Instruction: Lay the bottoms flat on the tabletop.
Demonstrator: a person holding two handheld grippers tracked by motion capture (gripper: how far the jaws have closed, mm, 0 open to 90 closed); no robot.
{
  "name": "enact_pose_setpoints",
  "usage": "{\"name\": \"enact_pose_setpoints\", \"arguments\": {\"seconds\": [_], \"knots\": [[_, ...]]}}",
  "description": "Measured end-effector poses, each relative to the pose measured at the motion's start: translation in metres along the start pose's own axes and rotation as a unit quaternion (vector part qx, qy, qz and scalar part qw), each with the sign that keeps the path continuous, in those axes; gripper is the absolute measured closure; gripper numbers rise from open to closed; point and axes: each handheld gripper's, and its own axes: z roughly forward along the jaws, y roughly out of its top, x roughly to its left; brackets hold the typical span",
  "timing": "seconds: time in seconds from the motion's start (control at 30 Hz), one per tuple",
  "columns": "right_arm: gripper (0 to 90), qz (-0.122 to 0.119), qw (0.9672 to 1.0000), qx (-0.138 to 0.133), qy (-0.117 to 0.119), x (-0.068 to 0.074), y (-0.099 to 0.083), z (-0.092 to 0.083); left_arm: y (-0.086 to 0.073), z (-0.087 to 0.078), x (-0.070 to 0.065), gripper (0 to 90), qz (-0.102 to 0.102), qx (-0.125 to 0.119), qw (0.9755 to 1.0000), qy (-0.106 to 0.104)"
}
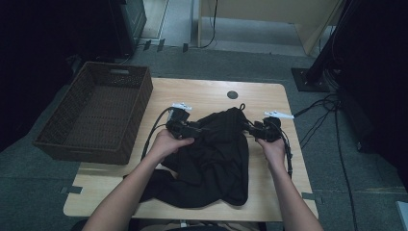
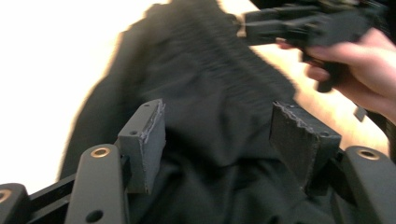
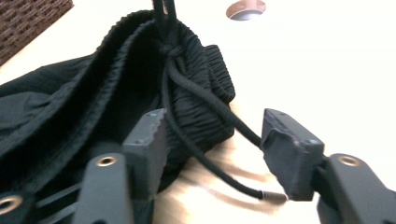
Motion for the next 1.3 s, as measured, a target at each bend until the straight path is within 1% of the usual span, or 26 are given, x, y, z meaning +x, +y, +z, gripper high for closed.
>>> {"name": "enact_pose_setpoints", "arguments": {"seconds": [0.07, 0.1, 0.13, 0.2, 0.23, 0.33, 0.43, 0.47, 0.5, 0.53, 0.57, 0.6, 0.63, 0.67, 0.77, 0.8, 0.87, 0.93, 1.0, 1.03, 1.07, 1.1, 1.17, 1.2, 1.23, 1.3], "knots": [[32.1, 0.020, 0.9994, 0.009, 0.027, -0.002, 0.001, 0.012, -0.001, 0.010, -0.007, 30.3, 0.006, 0.003, 1.0000, -0.003], [32.1, 0.020, 0.9994, 0.009, 0.027, -0.002, 0.001, 0.012, -0.003, 0.017, -0.009, 30.3, 0.005, 0.007, 0.9999, -0.007], [30.2, 0.025, 0.9991, 0.018, 0.029, 0.000, 0.001, 0.022, -0.005, 0.024, -0.010, 26.8, 0.006, 0.011, 0.9999, -0.010], [28.5, 0.023, 0.9989, 0.027, 0.030, 0.003, 0.001, 0.029, -0.011, 0.039, -0.014, 25.5, 0.007, 0.020, 0.9998, 0.000], [28.5, 0.023, 0.9989, 0.027, 0.030, 0.003, 0.001, 0.029, -0.011, 0.039, -0.014, 25.0, 0.007, 0.020, 0.9998, 0.000], [27.0, 0.009, 0.9991, 0.038, 0.018, 0.009, 0.000, 0.038, -0.016, 0.054, -0.014, 24.8, 0.022, 0.036, 0.9988, 0.023], [30.0, -0.008, 0.9985, 0.055, -0.007, 0.014, -0.004, 0.048, -0.021, 0.067, -0.010, 23.3, 0.035, 0.055, 0.9972, 0.038], [30.0, -0.008, 0.9985, 0.055, -0.007, 0.014, -0.004, 0.048, -0.023, 0.071, -0.009, 23.3, 0.036, 0.058, 0.9967, 0.044], [32.1, -0.007, 0.9986, 0.051, -0.013, 0.016, -0.004, 0.049, -0.024, 0.074, -0.008, 30.0, 0.038, 0.062, 0.9961, 0.050], [32.1, -0.007, 0.9986, 0.051, -0.013, 0.016, -0.004, 0.049, -0.024, 0.076, -0.008, 30.0, 0.040, 0.063, 0.9954, 0.061], [36.8, -0.013, 0.9984, 0.050, -0.024, 0.017, -0.004, 0.050, -0.025, 0.076, -0.006, 45.4, 0.040, 0.060, 0.9951, 0.067], [36.8, -0.013, 0.9984, 0.050, -0.024, 0.017, -0.004, 0.050, -0.024, 0.076, -0.004, 45.4, 0.035, 0.057, 0.9953, 0.070], [42.6, -0.028, 0.9976, 0.051, -0.038, 0.020, -0.004, 0.051, -0.023, 0.075, -0.002, 62.8, 0.026, 0.053, 0.9956, 0.072], [42.6, -0.028, 0.9976, 0.051, -0.038, 0.020, -0.004, 0.051, -0.022, 0.073, 0.001, 62.8, 0.020, 0.053, 0.9958, 0.071], [51.9, -0.025, 0.9971, 0.054, -0.047, 0.021, -0.002, 0.051, -0.021, 0.067, 0.004, 88.3, 0.029, 0.054, 0.9958, 0.068], [59.5, -0.021, 0.9974, 0.054, -0.043, 0.020, -0.002, 0.051, -0.020, 0.065, 0.003, 88.9, 0.034, 0.051, 0.9960, 0.066], [63.1, -0.019, 0.9974, 0.055, -0.044, 0.019, -0.001, 0.050, -0.017, 0.058, 0.002, 89.3, 0.037, 0.039, 0.9968, 0.059], [72.3, -0.017, 0.9973, 0.061, -0.039, 0.019, 0.002, 0.046, -0.012, 0.048, 0.003, 89.7, 0.025, 0.027, 0.9983, 0.045], [75.2, -0.020, 0.9976, 0.055, -0.037, 0.018, 0.008, 0.036, -0.006, 0.035, 0.007, 89.8, 0.018, 0.012, 0.9990, 0.039], [75.7, -0.025, 0.9976, 0.052, -0.036, 0.017, 0.010, 0.032, 0.000, 0.019, 0.012, 89.9, 0.009, -0.005, 0.9993, 0.037], [75.7, -0.025, 0.9976, 0.052, -0.036, 0.017, 0.010, 0.032, 0.000, 0.019, 0.012, 89.9, 0.009, -0.005, 0.9993, 0.037], [75.9, -0.027, 0.9976, 0.052, -0.038, 0.017, 0.013, 0.027, 0.003, 0.010, 0.016, 89.9, 0.003, -0.014, 0.9993, 0.036], [76.3, -0.026, 0.9982, 0.041, -0.034, 0.014, 0.021, 0.008, 0.013, -0.012, 0.027, 90.0, -0.008, -0.031, 0.9985, 0.044], [76.3, -0.026, 0.9982, 0.041, -0.034, 0.014, 0.021, 0.008, 0.013, -0.012, 0.027, 90.0, -0.008, -0.031, 0.9985, 0.044], [76.3, -0.034, 0.9983, 0.036, -0.031, 0.016, 0.028, -0.005, 0.015, -0.018, 0.031, 90.0, -0.015, -0.036, 0.9983, 0.043], [76.3, -0.057, 0.9972, 0.039, -0.030, 0.023, 0.038, -0.016, 0.022, -0.028, 0.037, 90.0, -0.024, -0.042, 0.9981, 0.039]]}}
